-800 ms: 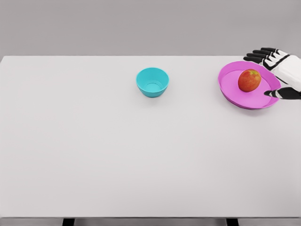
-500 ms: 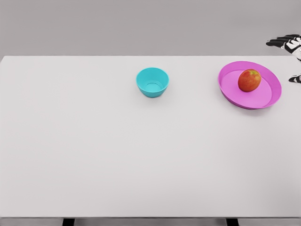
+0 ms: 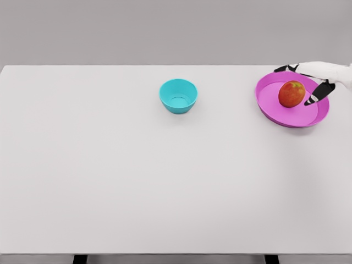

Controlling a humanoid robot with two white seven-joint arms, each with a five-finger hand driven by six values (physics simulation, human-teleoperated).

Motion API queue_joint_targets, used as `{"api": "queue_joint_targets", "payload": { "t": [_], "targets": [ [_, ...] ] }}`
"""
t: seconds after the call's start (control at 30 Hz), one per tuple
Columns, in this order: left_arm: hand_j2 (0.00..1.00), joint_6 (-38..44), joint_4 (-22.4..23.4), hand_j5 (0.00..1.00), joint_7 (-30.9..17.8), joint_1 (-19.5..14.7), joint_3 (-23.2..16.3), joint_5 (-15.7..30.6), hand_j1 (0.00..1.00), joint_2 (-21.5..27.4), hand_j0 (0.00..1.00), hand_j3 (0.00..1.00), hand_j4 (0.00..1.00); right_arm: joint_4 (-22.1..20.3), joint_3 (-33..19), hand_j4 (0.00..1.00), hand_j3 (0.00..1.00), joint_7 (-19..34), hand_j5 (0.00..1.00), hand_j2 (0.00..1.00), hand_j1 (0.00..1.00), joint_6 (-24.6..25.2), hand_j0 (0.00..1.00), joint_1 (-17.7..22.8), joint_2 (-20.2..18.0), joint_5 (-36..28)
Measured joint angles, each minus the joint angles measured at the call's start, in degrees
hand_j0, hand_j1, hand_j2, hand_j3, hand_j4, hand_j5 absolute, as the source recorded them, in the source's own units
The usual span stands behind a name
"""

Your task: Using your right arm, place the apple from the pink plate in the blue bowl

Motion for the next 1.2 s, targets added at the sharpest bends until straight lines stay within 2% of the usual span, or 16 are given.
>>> {"api": "queue_joint_targets", "payload": {
  "t": [0.17, 0.53, 0.83, 1.13, 1.2],
  "targets": [
    [1.0, 0.0, 0.0, 1.0, 0.0, 0.0, 0.0, 0.0, 1.0, 0.0, 1.0, 1.0, 1.0, 5.1, 1.4, 1.0, 1.0, 0.1, 1.0, 1.0, 1.0, 0.0, 1.0, -2.9, 2.9, 2.7],
    [1.0, 0.0, 0.0, 1.0, 0.0, 0.0, 0.0, 0.0, 1.0, 0.0, 1.0, 1.0, 1.0, 14.4, 1.7, 1.0, 1.0, 0.1, 1.0, 1.0, 1.0, 0.0, 1.0, -5.3, 6.9, 8.7],
    [1.0, 0.0, 0.0, 1.0, 0.0, 0.0, 0.0, 0.0, 1.0, 0.0, 1.0, 1.0, 1.0, 16.9, 1.8, 1.0, 1.0, 0.1, 1.0, 1.0, 1.0, 0.0, 1.0, -7.2, 9.0, 12.0],
    [1.0, 0.0, 0.0, 1.0, 0.0, 0.1, 0.0, 0.0, 1.0, 0.0, 1.0, 1.0, 1.0, 18.6, 1.8, 1.0, 1.0, 0.1, 1.0, 1.0, 1.0, 0.0, 1.0, -7.2, 9.7, 13.1],
    [1.0, 0.0, 0.0, 1.0, 0.0, 0.0, 0.0, 0.0, 1.0, 0.0, 1.0, 1.0, 1.0, 18.7, 1.8, 0.75, 0.75, 0.1, 0.75, 0.75, 0.75, 0.0, 0.75, -7.2, 9.7, 13.4]
  ]
}}
